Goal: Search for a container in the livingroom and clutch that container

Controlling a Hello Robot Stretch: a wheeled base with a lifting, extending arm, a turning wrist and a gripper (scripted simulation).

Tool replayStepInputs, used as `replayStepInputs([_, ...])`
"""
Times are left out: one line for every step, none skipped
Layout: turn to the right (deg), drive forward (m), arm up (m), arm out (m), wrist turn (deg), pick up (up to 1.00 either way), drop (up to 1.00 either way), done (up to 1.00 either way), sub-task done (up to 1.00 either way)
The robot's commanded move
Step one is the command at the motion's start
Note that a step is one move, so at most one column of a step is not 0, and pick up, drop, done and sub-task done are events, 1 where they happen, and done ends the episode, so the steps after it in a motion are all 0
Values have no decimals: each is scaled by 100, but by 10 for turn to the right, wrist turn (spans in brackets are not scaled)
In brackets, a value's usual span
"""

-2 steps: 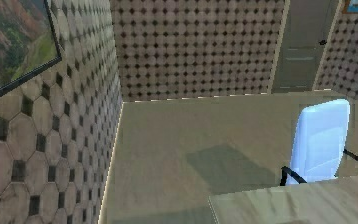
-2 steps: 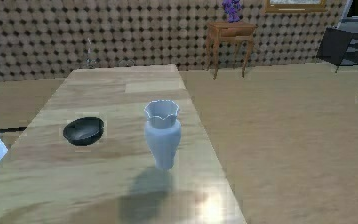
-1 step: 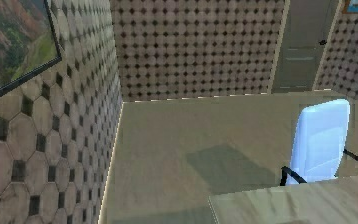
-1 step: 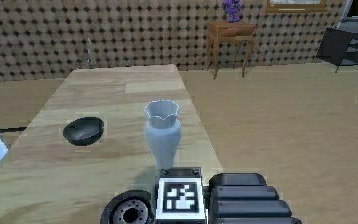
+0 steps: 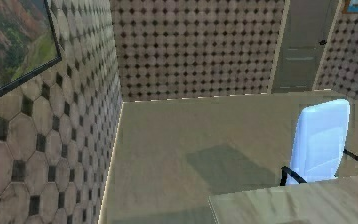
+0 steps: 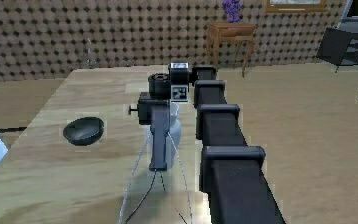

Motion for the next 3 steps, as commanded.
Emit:
replayStepInputs([0,0,0,0,450,0,0,0,0])
replayStepInputs([0,0,0,0,450,0,0,0,0])
replayStepInputs([0,0,0,0,450,0,0,0,0])
